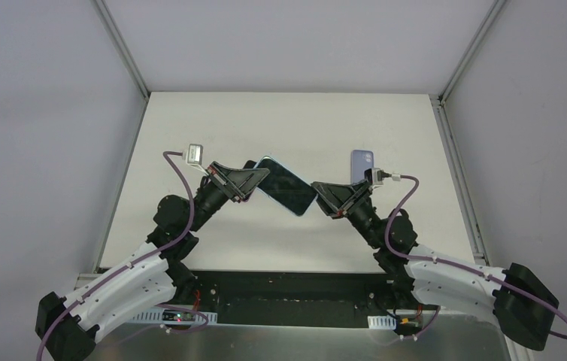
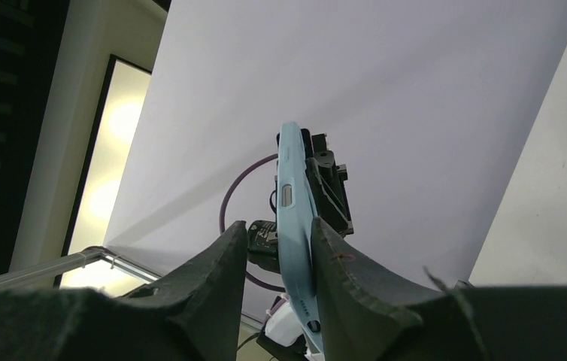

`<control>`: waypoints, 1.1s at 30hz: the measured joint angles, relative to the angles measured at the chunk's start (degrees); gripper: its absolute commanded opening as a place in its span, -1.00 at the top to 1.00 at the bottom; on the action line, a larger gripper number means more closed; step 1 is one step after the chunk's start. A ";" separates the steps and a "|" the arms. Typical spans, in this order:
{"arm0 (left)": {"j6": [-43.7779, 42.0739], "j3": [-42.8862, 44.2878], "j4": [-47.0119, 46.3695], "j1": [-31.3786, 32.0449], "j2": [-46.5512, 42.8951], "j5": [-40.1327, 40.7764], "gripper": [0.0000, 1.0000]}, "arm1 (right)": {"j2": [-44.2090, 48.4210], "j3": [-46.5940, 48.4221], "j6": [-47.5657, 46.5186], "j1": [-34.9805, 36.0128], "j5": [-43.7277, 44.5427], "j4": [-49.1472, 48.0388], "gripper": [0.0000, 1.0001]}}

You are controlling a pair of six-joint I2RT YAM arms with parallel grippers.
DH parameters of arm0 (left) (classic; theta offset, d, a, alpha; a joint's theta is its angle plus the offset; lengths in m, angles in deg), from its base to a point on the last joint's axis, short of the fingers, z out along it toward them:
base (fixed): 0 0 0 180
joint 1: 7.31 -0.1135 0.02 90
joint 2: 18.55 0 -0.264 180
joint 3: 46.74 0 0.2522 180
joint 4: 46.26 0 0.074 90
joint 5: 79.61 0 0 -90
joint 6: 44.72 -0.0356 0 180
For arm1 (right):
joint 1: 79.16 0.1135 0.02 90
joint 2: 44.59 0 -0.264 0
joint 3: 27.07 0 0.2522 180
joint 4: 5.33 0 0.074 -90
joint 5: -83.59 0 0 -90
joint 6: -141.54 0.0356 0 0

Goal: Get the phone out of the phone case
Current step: Remove the phone case from the phone.

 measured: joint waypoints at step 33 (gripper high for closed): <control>1.55 -2.80 -8.92 0.02 0.72 2.32 1.00 | -5.01 3.48 3.65 -0.02 -1.03 -5.64 0.76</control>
